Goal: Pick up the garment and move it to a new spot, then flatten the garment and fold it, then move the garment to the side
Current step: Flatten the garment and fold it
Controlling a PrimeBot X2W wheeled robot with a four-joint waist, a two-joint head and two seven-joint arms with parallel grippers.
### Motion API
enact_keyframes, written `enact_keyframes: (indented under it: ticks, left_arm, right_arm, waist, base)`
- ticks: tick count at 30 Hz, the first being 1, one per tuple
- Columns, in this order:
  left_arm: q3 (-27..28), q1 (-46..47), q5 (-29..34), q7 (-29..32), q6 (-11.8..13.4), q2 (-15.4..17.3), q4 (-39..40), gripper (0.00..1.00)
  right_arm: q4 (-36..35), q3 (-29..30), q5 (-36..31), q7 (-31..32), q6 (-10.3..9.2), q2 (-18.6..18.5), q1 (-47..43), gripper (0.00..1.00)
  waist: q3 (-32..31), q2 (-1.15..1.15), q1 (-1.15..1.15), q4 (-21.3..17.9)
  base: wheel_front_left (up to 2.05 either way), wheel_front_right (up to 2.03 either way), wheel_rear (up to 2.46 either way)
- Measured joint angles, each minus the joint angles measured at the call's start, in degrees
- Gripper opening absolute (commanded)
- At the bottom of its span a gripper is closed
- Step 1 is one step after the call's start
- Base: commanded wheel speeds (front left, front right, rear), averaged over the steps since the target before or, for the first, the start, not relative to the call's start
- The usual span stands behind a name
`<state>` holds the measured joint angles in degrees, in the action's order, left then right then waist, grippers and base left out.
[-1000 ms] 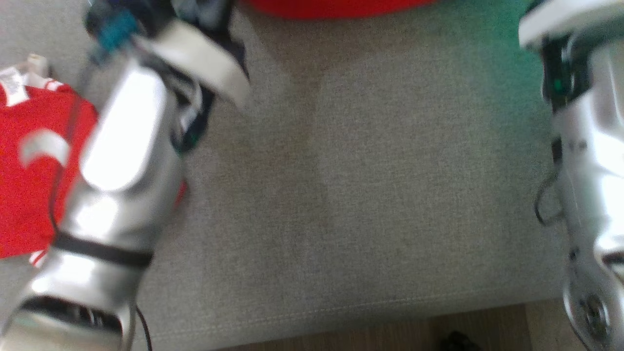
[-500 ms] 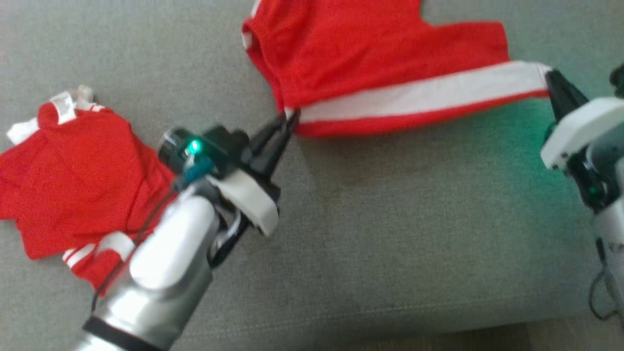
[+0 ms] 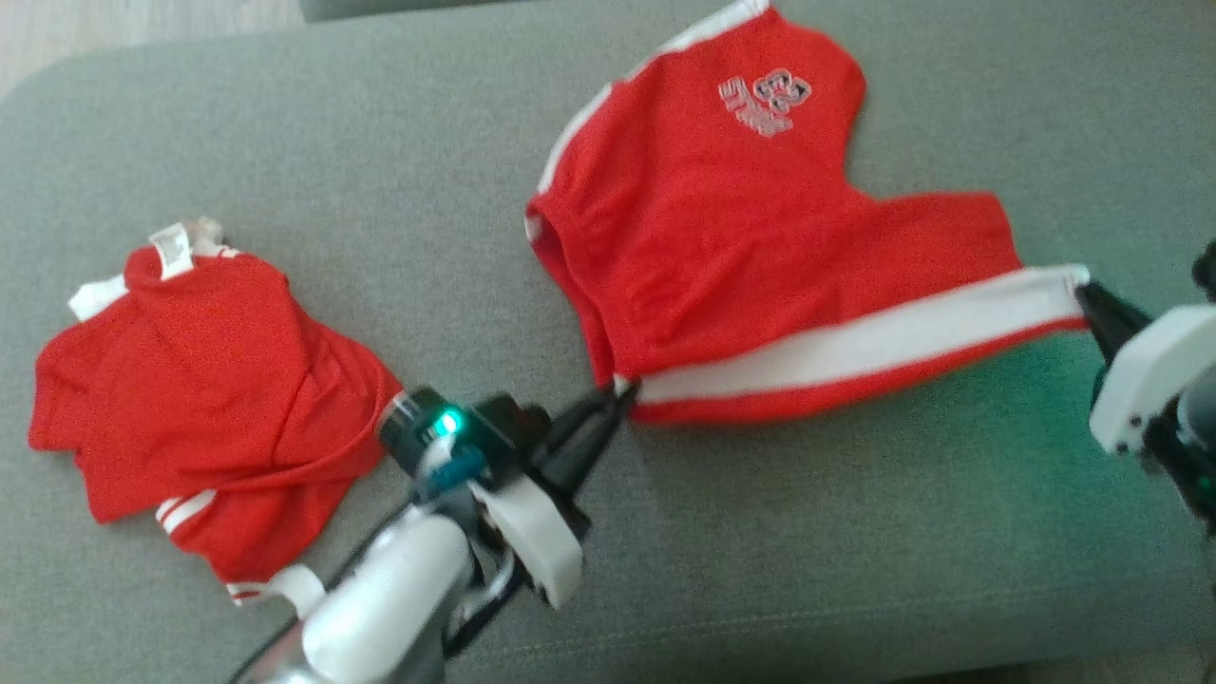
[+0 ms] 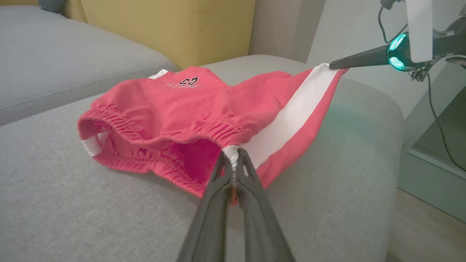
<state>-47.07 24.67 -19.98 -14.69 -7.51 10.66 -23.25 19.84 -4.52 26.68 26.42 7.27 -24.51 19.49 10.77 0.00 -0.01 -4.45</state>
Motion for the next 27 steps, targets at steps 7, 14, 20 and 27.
enact_keyframes:
  ticks: [7,14,20,27]
  left_arm:
    - [-2.7,-4.6,0.0,0.0,0.0,-0.1,2.9,0.00]
    - [-2.3,-6.5,-1.1,0.3,1.7,0.0,6.4,0.00]
    - [-0.7,-5.8,-2.0,0.6,2.6,0.2,8.7,0.00]
    - [1.9,-1.8,-3.0,0.6,3.6,0.2,10.5,0.00]
  right_arm:
    - [-8.9,4.7,0.6,6.4,0.00,-1.0,-8.6,0.00]
    - [-17.9,11.1,-0.2,10.0,0.00,0.7,-12.5,0.00]
    - [-21.5,12.4,-2.2,9.9,0.00,2.3,-11.5,0.00]
    - [-21.9,12.9,-4.3,7.5,0.00,2.2,-4.9,0.00]
  waist:
    - [-2.3,0.00,0.00,-0.2]
    - [-2.5,0.00,0.00,-0.3]
    - [-1.1,0.00,0.00,0.1]
    - [1.5,0.00,0.00,1.4]
  base:
    - [0.00,0.00,0.00]
    - [0.00,0.00,0.00]
    - [0.00,0.00,0.00]
    - [0.00,0.00,0.00]
